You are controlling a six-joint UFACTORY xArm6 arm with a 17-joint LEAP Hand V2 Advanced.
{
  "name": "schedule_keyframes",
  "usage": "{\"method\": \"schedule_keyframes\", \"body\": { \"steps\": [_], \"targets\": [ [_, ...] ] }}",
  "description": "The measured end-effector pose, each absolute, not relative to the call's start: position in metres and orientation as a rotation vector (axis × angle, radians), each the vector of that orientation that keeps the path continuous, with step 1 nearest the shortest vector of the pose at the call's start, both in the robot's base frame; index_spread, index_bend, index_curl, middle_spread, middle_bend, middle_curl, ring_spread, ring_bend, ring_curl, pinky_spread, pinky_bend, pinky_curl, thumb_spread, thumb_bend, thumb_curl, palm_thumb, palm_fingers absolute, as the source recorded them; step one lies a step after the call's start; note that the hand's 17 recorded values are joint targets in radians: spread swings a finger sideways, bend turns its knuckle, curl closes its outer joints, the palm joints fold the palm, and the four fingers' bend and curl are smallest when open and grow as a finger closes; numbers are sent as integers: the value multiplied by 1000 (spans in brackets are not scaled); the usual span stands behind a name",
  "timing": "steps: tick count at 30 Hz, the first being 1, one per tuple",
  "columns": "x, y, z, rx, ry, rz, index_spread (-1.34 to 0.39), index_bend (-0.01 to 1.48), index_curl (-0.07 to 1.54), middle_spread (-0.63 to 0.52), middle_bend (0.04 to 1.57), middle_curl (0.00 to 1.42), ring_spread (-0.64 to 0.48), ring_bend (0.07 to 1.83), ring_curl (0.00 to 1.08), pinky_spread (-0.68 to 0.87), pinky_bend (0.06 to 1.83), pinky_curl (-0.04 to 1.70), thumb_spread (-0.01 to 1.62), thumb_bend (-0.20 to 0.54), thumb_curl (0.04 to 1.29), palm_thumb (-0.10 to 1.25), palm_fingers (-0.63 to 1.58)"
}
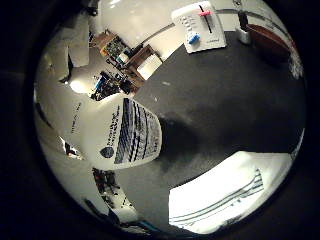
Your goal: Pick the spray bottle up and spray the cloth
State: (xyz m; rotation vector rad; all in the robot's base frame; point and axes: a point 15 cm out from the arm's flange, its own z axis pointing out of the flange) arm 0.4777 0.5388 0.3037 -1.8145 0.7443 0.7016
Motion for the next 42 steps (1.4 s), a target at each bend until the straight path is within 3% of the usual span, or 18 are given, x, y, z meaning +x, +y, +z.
{"method": "schedule_keyframes", "body": {
  "steps": [2,5,7,9,11,15,17,23,42],
  "targets": [
    [478,539,307,-1813,744,701,-247,1161,631,-177,1279,752,-212,1395,600,-356,1265,586,1051,-33,1035,805,1212],
    [477,538,313,-1819,736,692,-326,867,564,-180,1219,686,-221,1355,550,-464,1179,526,961,-50,910,695,1140],
    [478,536,317,-1820,733,686,-412,662,530,-206,1045,623,-223,1242,509,-494,1162,509,911,-42,831,672,821],
    [478,533,317,-1835,728,677,-469,589,503,-229,902,567,-201,1135,455,-359,1140,497,938,-40,755,644,584],
    [477,529,313,-1880,715,657,-492,609,503,-223,773,521,-150,1043,418,-185,1128,498,979,-46,696,595,384],
    [473,518,307,-1980,692,626,-506,582,463,-172,594,432,41,815,310,282,1107,450,1021,-42,571,490,139],
    [464,516,304,-2006,677,657,-489,535,434,-142,529,401,135,698,264,422,1061,410,1017,-42,525,447,38],
    [446,516,321,-2017,644,719,-469,410,371,-106,383,344,225,535,206,582,903,294,1007,-31,445,415,80],
    [437,378,388,-2435,743,362,-524,330,356,-108,186,313,245,235,175,629,590,165,990,-29,418,456,317]
  ]
}}
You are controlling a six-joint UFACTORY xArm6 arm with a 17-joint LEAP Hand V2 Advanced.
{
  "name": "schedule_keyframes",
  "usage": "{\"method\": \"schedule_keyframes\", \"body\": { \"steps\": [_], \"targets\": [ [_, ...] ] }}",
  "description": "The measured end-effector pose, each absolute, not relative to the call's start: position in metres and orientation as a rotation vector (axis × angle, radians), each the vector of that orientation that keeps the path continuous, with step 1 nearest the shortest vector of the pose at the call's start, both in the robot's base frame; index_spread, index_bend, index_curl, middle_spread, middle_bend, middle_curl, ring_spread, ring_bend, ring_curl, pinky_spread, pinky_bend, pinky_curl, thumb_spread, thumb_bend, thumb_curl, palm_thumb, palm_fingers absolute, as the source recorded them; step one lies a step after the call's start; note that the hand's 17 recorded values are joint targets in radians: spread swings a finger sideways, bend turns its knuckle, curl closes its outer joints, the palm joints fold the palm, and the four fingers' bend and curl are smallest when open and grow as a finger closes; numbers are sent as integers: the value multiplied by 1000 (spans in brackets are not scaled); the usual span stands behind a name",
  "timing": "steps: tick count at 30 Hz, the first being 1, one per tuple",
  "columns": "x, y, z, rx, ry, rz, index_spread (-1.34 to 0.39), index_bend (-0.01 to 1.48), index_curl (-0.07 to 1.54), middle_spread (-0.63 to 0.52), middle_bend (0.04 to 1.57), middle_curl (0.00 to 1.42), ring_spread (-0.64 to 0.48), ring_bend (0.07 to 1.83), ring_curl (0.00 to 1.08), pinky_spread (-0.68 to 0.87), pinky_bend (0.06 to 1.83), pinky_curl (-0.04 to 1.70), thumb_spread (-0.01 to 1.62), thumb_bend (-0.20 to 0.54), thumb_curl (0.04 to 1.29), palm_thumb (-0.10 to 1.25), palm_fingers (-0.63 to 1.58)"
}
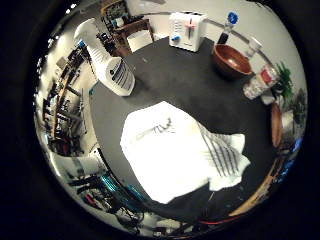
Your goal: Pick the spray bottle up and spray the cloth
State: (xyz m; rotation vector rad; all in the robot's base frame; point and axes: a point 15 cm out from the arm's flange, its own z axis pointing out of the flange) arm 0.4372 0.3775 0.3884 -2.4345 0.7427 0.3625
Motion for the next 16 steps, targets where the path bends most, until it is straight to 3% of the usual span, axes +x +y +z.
{"method": "schedule_keyframes", "body": {
  "steps": [16],
  "targets": [
    [443,237,451,-2585,1059,-232,-541,305,358,-118,180,274,237,193,193,644,550,170,1022,-27,425,484,362]
  ]
}}
